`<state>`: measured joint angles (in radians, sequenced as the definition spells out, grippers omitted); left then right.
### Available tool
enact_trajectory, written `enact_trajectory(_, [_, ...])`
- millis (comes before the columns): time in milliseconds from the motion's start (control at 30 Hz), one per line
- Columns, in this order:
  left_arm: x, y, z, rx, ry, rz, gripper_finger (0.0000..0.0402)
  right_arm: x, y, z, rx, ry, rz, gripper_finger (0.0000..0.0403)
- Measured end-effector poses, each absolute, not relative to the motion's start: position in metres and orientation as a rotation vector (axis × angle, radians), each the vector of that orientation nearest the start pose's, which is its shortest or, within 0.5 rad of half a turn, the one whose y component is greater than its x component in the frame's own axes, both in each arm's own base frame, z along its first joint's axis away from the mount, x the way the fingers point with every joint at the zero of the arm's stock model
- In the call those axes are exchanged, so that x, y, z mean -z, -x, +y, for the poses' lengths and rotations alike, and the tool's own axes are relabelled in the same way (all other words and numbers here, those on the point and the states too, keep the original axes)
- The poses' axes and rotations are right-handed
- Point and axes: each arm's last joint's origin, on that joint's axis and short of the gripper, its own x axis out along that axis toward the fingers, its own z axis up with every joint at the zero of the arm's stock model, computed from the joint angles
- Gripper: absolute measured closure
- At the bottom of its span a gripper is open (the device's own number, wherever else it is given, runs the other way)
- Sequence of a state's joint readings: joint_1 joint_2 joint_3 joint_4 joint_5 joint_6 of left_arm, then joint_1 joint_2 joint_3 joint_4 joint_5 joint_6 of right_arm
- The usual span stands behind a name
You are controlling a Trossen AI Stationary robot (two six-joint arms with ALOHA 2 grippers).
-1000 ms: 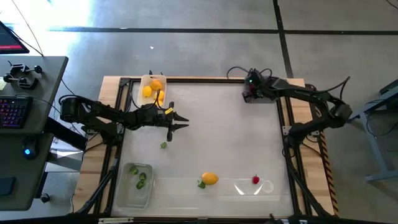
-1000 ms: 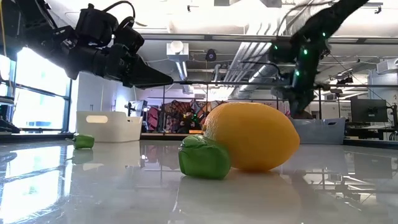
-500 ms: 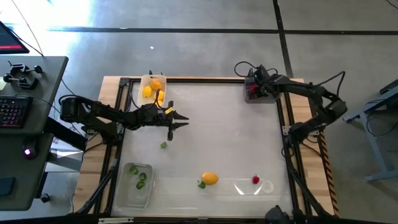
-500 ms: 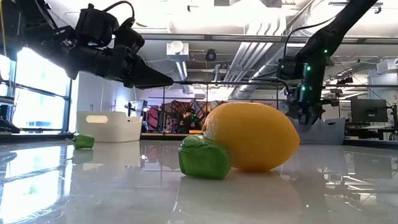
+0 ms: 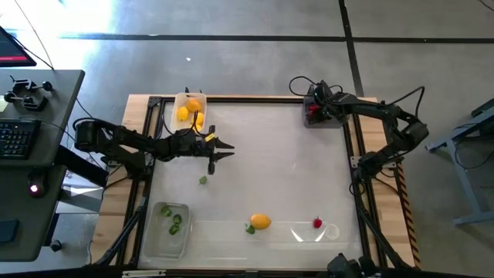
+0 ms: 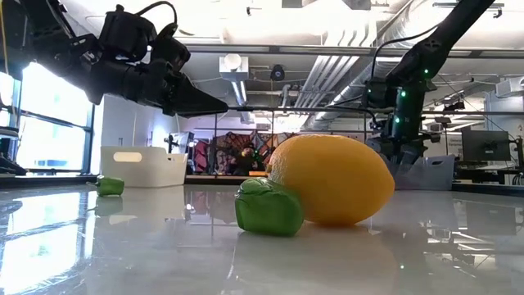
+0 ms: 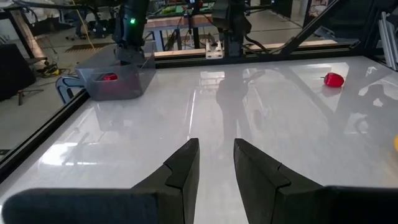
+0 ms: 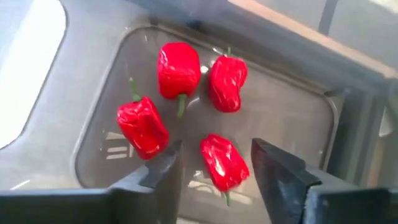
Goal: Sort produce into baskets
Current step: Put the green bell pepper into the gray bin
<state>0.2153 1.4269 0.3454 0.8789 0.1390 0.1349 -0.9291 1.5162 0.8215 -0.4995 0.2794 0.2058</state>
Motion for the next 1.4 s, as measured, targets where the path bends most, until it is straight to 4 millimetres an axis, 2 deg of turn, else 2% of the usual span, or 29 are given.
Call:
enact_trajectory(133, [-0.157,-0.24,0.048,-0.065,-0.099,0.205,0.0316,-0.168,-0.154,-0.219,1.162,-0.539,1.102,0.0207])
enact_trajectory(333, [-0.155,-0.239,0.049,-0.076,-0.094,0.235,0.0316,-0.175,-0.153,-0.214,1.125,-0.493,1.124,0.0219])
enact_trajectory(533, [-0.153,-0.239,0.05,-0.124,-0.103,0.259,0.0316,-0.212,-0.155,-0.193,1.09,-0.405,0.993,0.0233])
enact_trajectory(633, [-0.152,-0.239,0.05,-0.13,-0.103,0.262,0.0316,-0.23,-0.16,-0.175,1.05,-0.356,0.903,0.0235])
enact_trajectory(700, [-0.152,-0.239,0.05,-0.13,-0.104,0.262,0.0316,-0.234,-0.164,-0.16,1.003,-0.318,0.854,0.0236])
enact_trajectory(800, [-0.152,-0.239,0.05,-0.13,-0.104,0.262,0.0316,-0.231,-0.17,-0.135,0.911,-0.253,0.752,0.0236])
enact_trajectory(1000, [-0.153,-0.239,0.05,-0.13,-0.108,0.262,0.0316,-0.21,-0.179,-0.087,0.699,-0.158,0.573,0.0236])
enact_trajectory(1133, [-0.153,-0.24,0.05,-0.122,-0.147,0.267,0.0316,-0.203,-0.187,-0.059,0.466,-0.131,0.456,0.0236])
enact_trajectory(1233, [-0.156,-0.245,0.049,-0.108,-0.146,0.303,0.0316,-0.198,-0.192,-0.044,0.332,-0.171,0.409,0.0236])
enact_trajectory(1400, [-0.166,-0.255,0.038,-0.042,-0.13,0.499,0.0316,-0.195,-0.194,-0.033,0.281,-0.192,0.404,0.0236])
